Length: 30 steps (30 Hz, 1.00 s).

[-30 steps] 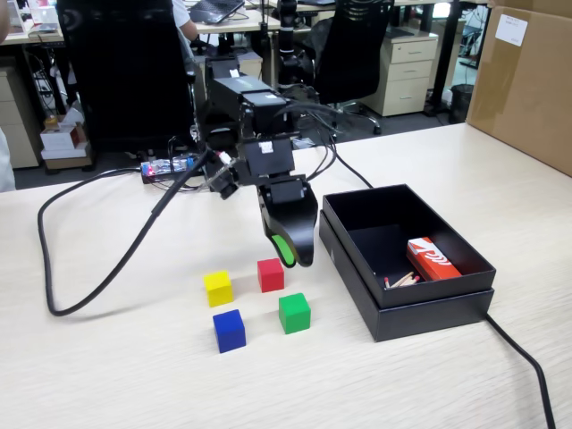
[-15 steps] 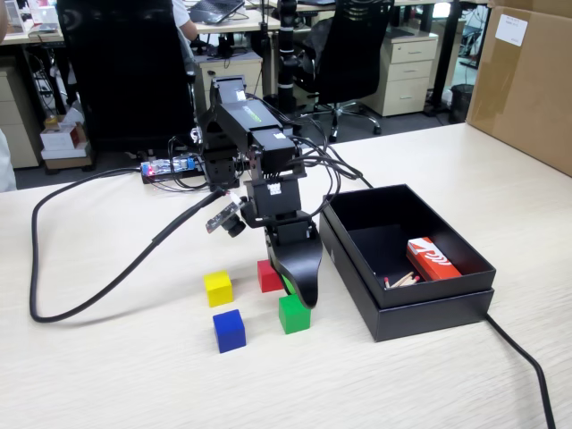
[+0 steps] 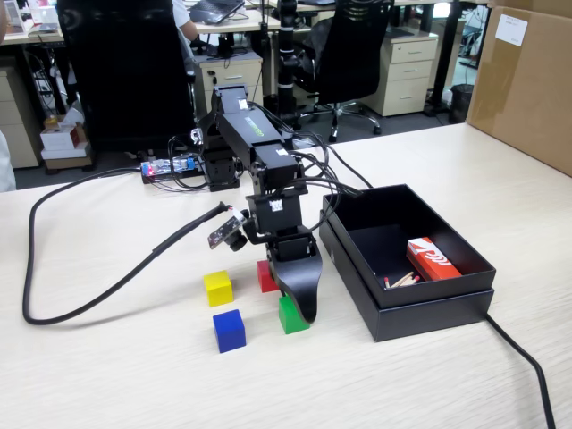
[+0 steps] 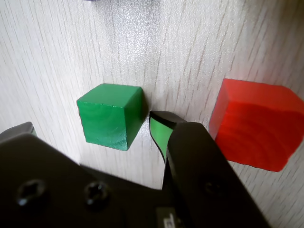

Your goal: Put the green cube on top of the red cube

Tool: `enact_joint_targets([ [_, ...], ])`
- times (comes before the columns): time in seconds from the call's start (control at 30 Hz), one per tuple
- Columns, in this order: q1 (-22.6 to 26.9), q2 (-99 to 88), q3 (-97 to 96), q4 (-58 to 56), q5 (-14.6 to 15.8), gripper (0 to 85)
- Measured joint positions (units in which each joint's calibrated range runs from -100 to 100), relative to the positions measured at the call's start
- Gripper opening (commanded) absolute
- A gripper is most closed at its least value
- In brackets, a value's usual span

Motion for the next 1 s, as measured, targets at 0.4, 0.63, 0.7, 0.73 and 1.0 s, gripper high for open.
enact_joint_targets([
  [0.4, 0.3, 1.3, 1.6, -1.9, -0.5, 35.0],
  [0.63, 0.5, 1.3, 1.6, -2.2, -0.7, 28.1],
  [0.7, 0.5, 1.6, 1.6, -2.2, -0.7, 22.2],
  [0.73, 0.5, 1.7, 2.1, -2.2, -0.7, 19.0],
  [1.0, 0.2, 2.8, 4.2, -2.8, -0.5, 0.9],
])
